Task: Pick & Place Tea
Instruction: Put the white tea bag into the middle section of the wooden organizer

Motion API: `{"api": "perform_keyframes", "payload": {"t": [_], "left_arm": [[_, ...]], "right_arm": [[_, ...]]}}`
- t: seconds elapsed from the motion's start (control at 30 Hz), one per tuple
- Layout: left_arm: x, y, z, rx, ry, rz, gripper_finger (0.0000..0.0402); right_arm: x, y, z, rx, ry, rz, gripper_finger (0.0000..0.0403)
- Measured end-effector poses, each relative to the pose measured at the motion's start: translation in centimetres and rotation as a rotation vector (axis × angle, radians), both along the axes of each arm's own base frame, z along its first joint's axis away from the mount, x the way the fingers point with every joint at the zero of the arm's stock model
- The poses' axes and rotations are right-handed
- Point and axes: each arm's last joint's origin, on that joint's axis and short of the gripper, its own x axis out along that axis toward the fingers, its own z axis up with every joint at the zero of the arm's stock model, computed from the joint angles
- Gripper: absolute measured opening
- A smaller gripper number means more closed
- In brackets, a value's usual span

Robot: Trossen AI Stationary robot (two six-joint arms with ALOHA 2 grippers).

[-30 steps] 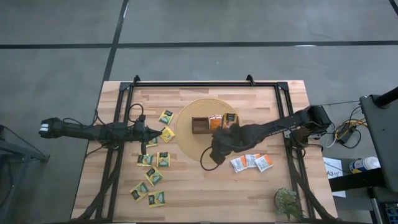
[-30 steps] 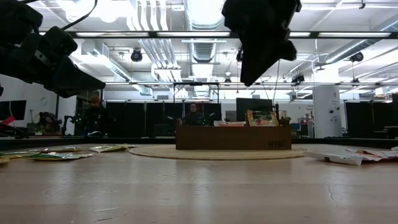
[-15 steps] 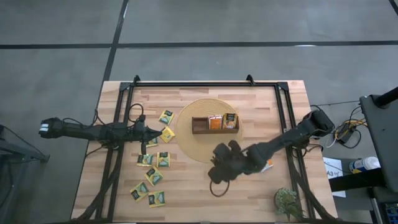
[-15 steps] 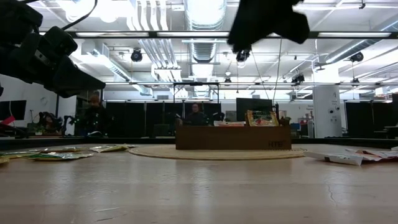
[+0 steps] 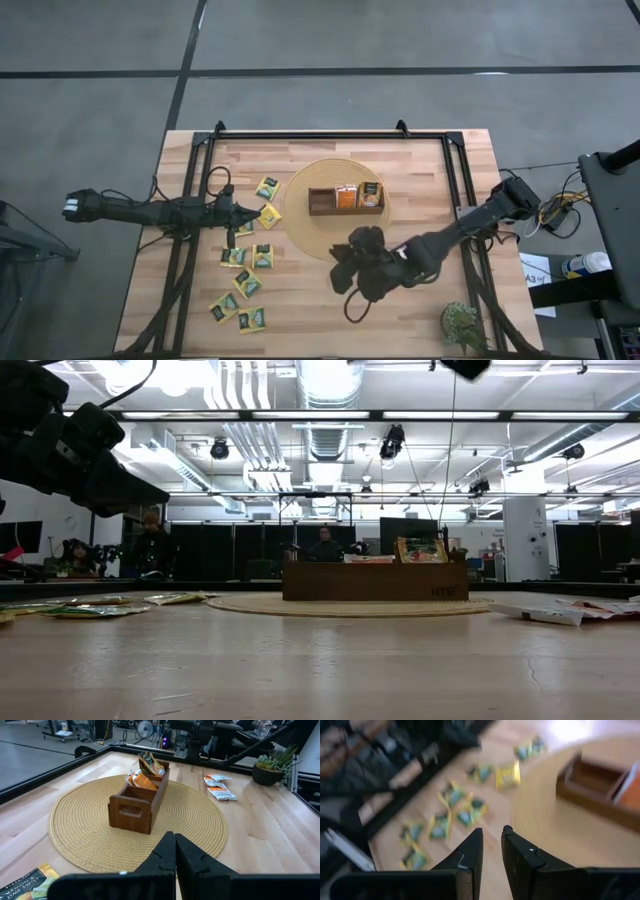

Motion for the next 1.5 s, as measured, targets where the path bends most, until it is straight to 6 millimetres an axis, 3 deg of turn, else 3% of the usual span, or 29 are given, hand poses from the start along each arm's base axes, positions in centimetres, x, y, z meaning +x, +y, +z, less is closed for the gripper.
{"api": "perform_keyframes", "payload": {"t": [0.23,0.47,0.67,0.8,0.93,1.2,1.5], "left_arm": [[0.0,0.0,0.0,0.000,0.002,0.000,0.0000],[0.0,0.0,0.0,0.000,0.005,0.000,0.0000],[0.0,0.0,-0.1,0.001,0.008,0.000,0.0000],[0.0,0.0,-0.1,0.000,0.011,0.001,0.0000],[0.1,0.0,-0.1,0.000,0.013,-0.003,0.0000],[0.1,0.0,-0.2,0.000,0.018,-0.003,0.0000],[0.1,0.0,-0.2,0.000,0.018,-0.003,0.0000]], "right_arm": [[1.2,3.2,2.0,-0.127,-0.086,-0.021,0.0068],[3.2,5.0,3.9,-0.174,0.047,-0.041,0.0068],[3.3,5.2,2.4,-0.007,0.345,-0.234,0.0068],[3.3,5.4,0.0,0.155,0.485,-0.230,0.0068],[2.4,5.4,-1.1,0.276,0.634,-0.280,0.0068],[1.4,5.5,-2.3,0.407,0.789,-0.303,0.0068],[-0.3,5.0,-3.5,0.439,0.912,-0.333,0.0068]]}}
